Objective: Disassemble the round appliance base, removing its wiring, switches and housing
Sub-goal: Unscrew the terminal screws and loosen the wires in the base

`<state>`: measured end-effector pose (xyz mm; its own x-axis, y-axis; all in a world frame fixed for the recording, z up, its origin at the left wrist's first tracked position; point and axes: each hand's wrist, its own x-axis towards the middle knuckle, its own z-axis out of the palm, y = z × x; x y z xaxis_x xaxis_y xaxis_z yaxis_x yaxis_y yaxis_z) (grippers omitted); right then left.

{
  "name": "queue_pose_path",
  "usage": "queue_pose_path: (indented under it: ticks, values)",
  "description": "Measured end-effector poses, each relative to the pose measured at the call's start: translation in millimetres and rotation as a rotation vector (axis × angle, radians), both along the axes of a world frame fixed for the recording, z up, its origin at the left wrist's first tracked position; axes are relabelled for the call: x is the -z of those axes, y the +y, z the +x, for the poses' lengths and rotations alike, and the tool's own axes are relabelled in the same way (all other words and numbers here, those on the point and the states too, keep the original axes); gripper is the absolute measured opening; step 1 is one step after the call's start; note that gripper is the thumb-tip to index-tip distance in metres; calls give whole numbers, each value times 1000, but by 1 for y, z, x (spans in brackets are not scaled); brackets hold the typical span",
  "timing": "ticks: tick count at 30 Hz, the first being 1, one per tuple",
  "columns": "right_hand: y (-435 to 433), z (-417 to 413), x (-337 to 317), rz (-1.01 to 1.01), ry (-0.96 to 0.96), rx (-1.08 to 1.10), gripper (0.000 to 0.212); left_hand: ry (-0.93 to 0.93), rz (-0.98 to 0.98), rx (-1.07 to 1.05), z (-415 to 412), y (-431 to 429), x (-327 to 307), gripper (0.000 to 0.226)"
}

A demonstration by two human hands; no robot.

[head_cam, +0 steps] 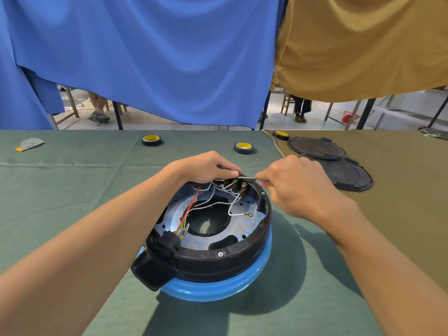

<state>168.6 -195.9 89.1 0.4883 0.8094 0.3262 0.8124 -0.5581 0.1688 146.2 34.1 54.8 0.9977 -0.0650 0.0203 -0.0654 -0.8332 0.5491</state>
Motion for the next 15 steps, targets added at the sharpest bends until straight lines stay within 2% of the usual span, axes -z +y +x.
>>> queue_pose_path:
  ticks: [6,12,15]
  values:
    - [-4,4,-13,-37,80,-37,25,-16,-18,26,1,1,0,24]
    - [2,1,-9,-86,26,18,22,34,8,16,1,1,-2,26]
    - [9,6,-23,-111,114,23,22,62,9,16,1,1,-4,26]
